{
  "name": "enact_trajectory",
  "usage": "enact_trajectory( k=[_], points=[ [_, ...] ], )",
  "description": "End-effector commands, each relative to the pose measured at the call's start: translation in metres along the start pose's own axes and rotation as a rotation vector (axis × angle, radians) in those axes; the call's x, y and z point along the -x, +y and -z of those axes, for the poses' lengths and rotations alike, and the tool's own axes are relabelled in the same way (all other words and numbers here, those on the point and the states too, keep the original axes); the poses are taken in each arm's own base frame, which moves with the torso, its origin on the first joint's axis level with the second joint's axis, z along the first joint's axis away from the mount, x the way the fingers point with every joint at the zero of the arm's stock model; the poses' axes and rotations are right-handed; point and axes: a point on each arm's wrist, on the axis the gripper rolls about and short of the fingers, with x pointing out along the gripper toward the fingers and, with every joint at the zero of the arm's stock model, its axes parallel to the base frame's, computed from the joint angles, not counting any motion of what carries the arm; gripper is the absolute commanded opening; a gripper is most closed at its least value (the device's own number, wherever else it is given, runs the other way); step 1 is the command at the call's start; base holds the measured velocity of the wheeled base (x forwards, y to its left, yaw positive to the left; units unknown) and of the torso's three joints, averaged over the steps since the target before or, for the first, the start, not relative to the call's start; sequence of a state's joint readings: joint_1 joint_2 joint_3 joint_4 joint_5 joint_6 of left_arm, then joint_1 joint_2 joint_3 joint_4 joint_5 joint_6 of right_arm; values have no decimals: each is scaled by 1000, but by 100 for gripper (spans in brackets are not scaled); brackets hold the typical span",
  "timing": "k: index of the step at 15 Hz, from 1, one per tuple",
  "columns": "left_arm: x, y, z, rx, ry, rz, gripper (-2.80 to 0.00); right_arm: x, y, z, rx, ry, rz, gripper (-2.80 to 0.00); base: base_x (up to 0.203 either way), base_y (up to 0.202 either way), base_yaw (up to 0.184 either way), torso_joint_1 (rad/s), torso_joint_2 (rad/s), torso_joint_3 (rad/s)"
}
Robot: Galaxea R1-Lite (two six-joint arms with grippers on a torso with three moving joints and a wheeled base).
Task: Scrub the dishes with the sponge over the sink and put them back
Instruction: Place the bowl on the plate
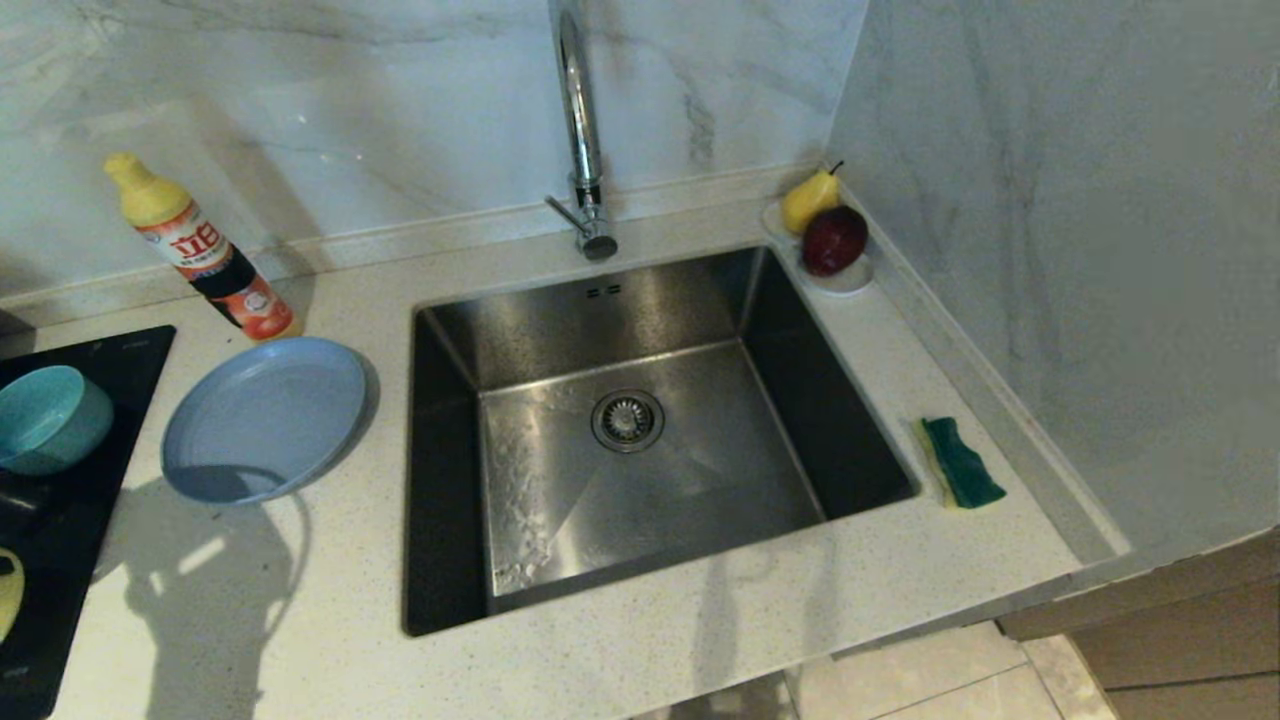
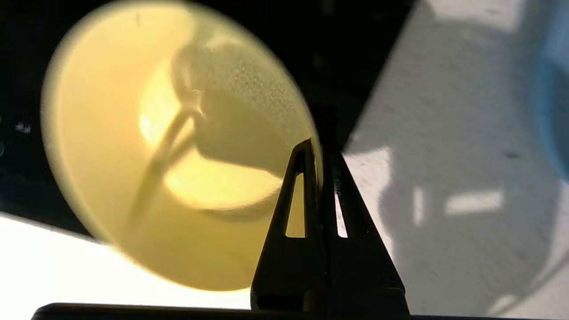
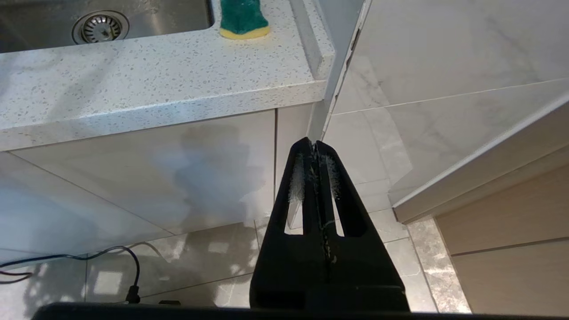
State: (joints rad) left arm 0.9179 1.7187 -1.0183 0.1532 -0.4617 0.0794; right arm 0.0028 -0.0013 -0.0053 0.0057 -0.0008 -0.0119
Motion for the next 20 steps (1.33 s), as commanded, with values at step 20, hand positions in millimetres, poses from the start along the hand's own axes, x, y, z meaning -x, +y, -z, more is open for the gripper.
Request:
enact_trajectory(
  k=[20],
  points=[
    [36, -175, -9, -234, -82, 220, -280, 0, 0, 0, 0, -1, 0, -280, 0, 0, 0, 0, 0, 0]
  ],
)
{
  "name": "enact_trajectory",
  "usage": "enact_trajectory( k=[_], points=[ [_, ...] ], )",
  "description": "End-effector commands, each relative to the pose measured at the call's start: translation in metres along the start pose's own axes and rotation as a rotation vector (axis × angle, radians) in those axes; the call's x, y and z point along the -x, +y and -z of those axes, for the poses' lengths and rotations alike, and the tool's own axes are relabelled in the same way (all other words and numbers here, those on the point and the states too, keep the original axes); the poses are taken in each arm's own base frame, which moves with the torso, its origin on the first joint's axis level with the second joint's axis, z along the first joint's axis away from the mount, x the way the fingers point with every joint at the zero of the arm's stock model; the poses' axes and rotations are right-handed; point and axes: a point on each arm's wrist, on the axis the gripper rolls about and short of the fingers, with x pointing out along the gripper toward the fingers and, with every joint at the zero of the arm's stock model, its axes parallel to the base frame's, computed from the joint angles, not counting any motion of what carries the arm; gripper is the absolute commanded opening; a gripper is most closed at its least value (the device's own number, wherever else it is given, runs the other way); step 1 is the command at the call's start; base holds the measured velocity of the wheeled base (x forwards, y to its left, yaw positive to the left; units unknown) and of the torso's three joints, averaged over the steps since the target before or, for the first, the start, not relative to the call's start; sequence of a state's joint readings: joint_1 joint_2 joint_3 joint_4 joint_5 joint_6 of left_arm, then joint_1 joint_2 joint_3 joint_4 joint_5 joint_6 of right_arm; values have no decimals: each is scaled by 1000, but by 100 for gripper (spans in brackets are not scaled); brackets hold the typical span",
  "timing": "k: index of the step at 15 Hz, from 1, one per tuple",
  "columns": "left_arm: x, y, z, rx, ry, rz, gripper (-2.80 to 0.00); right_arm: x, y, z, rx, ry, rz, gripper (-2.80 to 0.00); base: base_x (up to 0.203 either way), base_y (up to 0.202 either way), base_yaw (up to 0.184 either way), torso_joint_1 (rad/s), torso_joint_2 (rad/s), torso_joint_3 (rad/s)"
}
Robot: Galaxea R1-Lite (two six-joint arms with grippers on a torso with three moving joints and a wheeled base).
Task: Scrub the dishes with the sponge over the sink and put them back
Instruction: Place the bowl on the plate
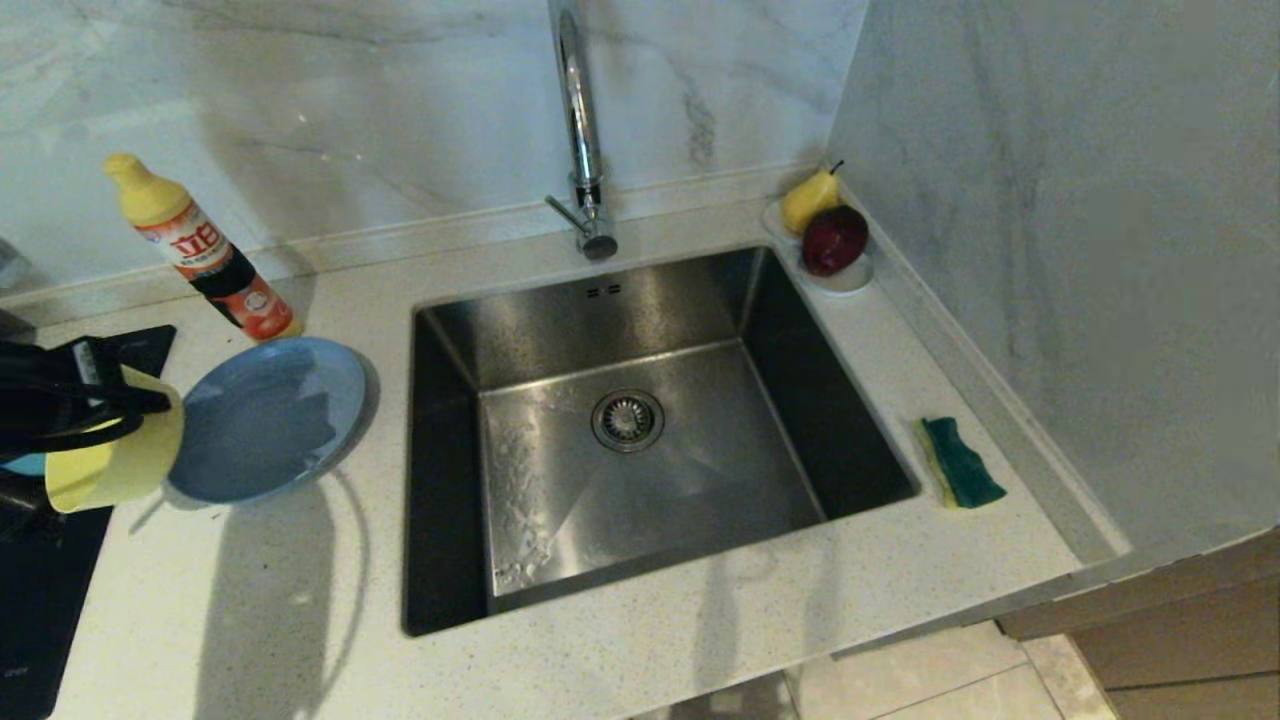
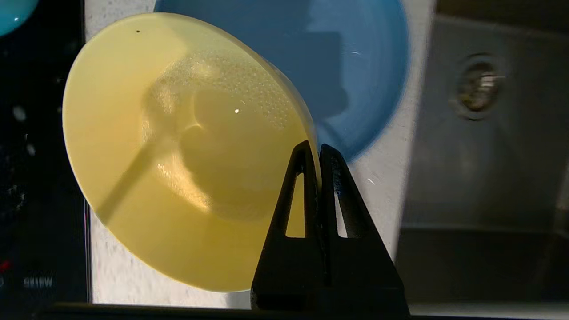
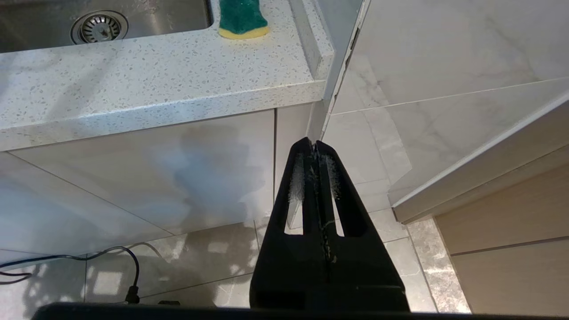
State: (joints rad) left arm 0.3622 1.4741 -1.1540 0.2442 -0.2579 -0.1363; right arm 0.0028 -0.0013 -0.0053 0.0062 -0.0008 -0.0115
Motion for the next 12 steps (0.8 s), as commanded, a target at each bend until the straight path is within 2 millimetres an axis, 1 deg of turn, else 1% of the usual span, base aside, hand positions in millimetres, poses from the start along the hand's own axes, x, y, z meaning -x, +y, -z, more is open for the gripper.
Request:
enact_trajectory(
  k=[1, 4, 6, 10, 12],
  points=[
    [-31, -4, 3, -18, 38, -8, -280, 0, 0, 0, 1, 0, -1, -280, 0, 0, 0, 0, 0, 0],
    [-60, -7, 7, -36, 54, -37, -280, 0, 0, 0, 1, -1, -1, -280, 0, 0, 0, 0, 0, 0],
    [-76, -11, 6, -52, 26, -58, -280, 0, 0, 0, 1, 0, -1, -280, 0, 0, 0, 0, 0, 0],
    [-85, -33, 0, -72, -2, -54, -280, 0, 0, 0, 1, -1, -1, -280, 0, 0, 0, 0, 0, 0],
    [-88, -39, 0, -75, 2, -48, -280, 0, 0, 0, 1, 0, 0, -280, 0, 0, 0, 0, 0, 0]
  ],
)
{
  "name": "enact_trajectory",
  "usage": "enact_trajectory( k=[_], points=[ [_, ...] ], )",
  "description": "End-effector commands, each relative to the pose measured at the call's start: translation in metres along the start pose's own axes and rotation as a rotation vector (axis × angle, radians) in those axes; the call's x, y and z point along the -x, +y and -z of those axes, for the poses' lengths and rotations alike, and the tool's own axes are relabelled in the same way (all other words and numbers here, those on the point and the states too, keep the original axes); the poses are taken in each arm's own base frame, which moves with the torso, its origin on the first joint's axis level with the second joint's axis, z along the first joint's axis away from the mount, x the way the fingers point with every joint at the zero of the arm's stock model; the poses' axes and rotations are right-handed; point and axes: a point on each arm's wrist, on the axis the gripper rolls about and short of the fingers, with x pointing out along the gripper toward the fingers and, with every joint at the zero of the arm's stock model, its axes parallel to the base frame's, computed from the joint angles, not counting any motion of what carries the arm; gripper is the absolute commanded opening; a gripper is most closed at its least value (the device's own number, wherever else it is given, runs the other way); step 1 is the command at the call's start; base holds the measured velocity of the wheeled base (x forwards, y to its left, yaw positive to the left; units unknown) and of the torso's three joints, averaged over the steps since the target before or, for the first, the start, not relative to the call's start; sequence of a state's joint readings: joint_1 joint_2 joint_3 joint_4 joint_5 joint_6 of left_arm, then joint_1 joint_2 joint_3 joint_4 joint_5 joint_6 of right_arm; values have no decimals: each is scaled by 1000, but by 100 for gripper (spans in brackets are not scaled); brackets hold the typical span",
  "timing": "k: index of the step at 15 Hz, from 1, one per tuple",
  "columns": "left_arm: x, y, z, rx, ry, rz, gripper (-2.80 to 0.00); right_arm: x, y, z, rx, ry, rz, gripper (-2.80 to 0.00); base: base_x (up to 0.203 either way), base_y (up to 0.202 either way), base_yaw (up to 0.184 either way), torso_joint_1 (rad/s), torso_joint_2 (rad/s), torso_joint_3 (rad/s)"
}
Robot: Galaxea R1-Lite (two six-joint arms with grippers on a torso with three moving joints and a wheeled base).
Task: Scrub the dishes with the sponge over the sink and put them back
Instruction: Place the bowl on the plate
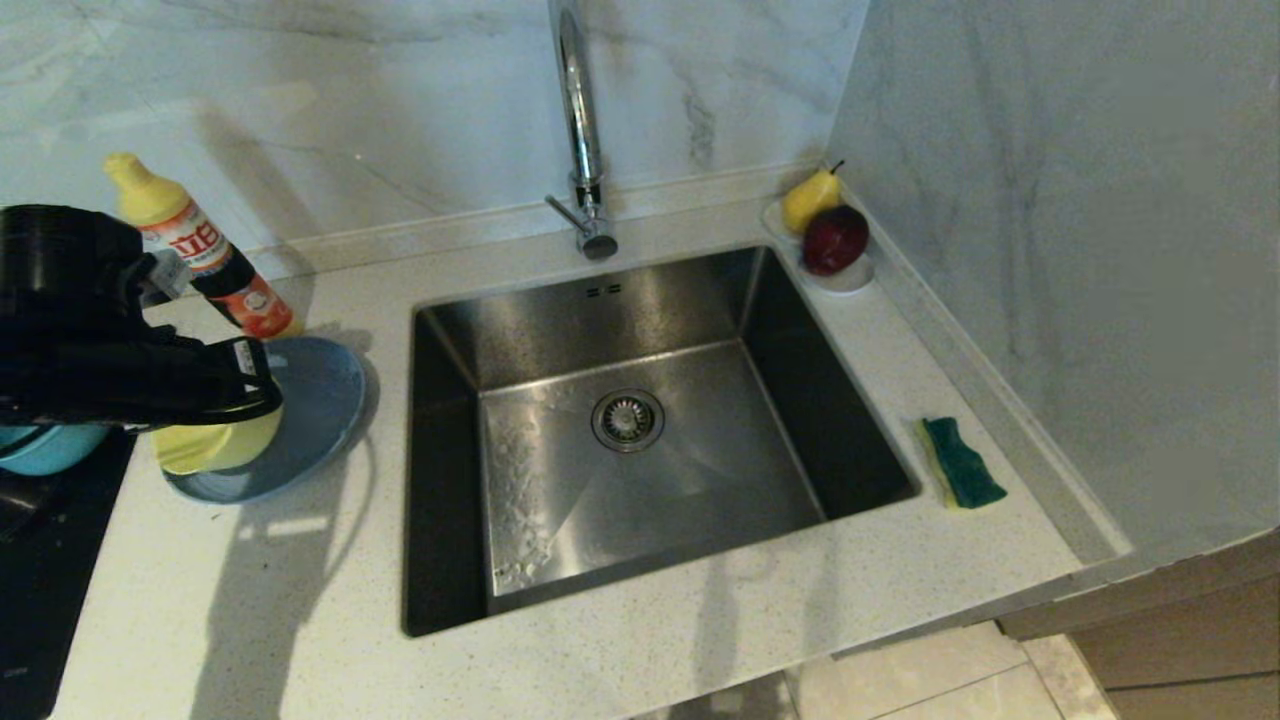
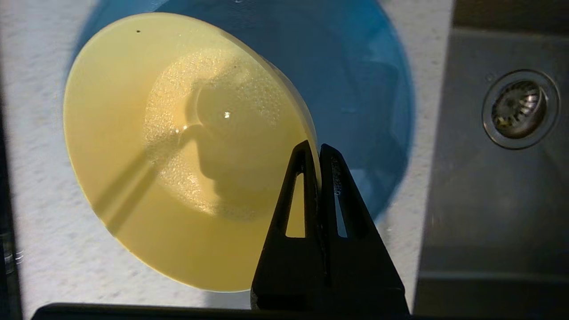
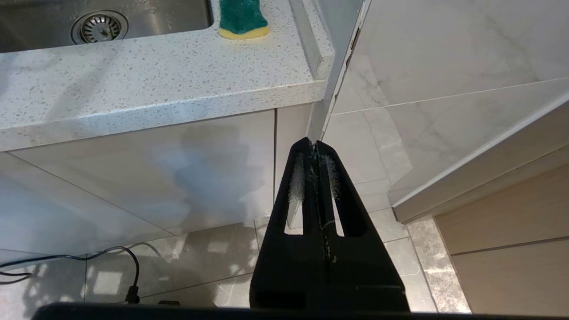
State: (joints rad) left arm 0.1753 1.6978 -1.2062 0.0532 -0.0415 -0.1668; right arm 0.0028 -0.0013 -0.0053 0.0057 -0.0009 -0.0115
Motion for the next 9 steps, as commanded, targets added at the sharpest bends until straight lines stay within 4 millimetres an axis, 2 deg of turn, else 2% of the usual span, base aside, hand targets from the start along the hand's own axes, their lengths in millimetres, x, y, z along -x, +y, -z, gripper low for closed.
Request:
enact_trajectory(
  k=[1, 9],
  points=[
    [-7, -5, 3, -7, 18, -2, -280, 0, 0, 0, 1, 0, 0, -280, 0, 0, 0, 0, 0, 0],
    [-5, -3, 3, -44, 16, -69, -280, 0, 0, 0, 1, 1, -1, -280, 0, 0, 0, 0, 0, 0]
  ],
)
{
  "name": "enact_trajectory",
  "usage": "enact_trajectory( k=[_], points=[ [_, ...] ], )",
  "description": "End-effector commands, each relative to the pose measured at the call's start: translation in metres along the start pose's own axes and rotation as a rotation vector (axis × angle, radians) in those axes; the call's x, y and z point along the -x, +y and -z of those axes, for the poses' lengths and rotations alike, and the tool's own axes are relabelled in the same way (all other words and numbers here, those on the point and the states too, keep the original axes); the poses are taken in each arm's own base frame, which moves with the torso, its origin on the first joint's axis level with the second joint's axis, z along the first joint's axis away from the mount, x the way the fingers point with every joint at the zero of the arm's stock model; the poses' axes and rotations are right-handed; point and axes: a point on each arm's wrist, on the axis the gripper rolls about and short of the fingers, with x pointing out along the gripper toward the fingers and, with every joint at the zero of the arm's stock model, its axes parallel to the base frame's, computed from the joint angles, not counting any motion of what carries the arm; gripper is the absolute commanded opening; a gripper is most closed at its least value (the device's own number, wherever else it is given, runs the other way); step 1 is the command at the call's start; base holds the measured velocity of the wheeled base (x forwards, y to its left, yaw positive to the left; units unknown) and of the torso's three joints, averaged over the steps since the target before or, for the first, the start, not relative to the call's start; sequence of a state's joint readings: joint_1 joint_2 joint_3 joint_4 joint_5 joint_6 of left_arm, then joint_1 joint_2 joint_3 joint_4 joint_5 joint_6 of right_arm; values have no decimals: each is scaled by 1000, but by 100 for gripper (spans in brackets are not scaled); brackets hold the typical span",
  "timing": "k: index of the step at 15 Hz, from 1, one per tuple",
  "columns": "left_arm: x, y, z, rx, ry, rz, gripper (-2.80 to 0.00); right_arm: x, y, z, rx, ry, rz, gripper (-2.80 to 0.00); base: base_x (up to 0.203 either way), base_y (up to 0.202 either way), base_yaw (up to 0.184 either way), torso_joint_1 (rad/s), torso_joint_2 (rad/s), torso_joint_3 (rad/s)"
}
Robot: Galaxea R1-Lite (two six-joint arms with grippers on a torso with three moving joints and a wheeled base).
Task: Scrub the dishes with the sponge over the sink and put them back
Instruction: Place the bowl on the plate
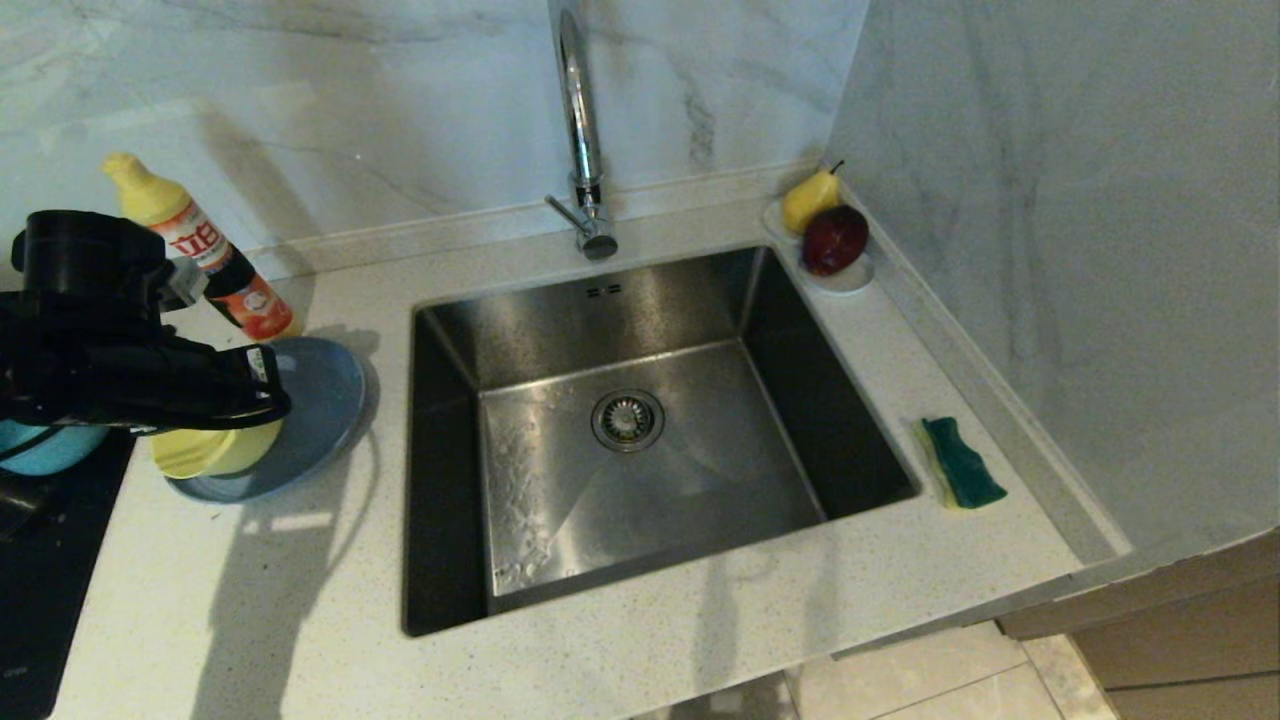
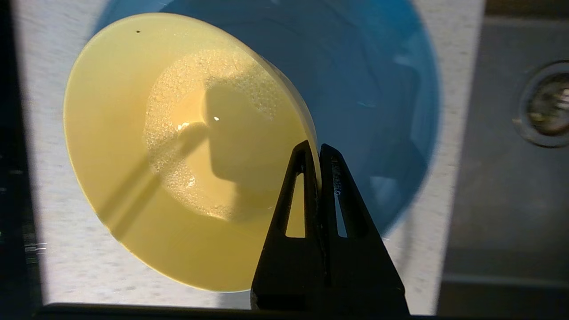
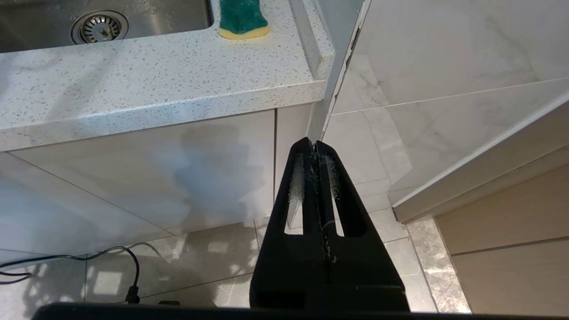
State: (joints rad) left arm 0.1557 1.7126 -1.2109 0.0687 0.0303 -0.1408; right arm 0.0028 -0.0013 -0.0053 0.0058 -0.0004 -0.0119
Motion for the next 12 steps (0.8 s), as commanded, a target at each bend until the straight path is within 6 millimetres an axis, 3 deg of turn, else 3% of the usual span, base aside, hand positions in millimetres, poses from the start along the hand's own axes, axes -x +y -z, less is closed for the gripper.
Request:
enact_trajectory(
  k=[1, 2, 6, 8, 12],
  points=[
    [0, 1, 0, -17, 1, -14, -280, 0, 0, 0, 0, 0, -1, -280, 0, 0, 0, 0, 0, 0],
    [-1, 1, 2, -21, 6, -16, 0, 0, 0, 0, 0, -1, 0, -280, 0, 0, 0, 0, 0, 0],
    [-3, 1, 3, -21, 8, -19, 0, 0, 0, 0, 0, -1, -1, -280, 0, 0, 0, 0, 0, 0],
    [5, 0, -6, -6, -39, -7, 0, 0, 0, 0, 0, 1, 0, -280, 0, 0, 0, 0, 0, 0],
    [56, -3, -31, 64, -165, 36, 0, 0, 0, 0, 0, 0, 1, -280, 0, 0, 0, 0, 0, 0]
  ],
)
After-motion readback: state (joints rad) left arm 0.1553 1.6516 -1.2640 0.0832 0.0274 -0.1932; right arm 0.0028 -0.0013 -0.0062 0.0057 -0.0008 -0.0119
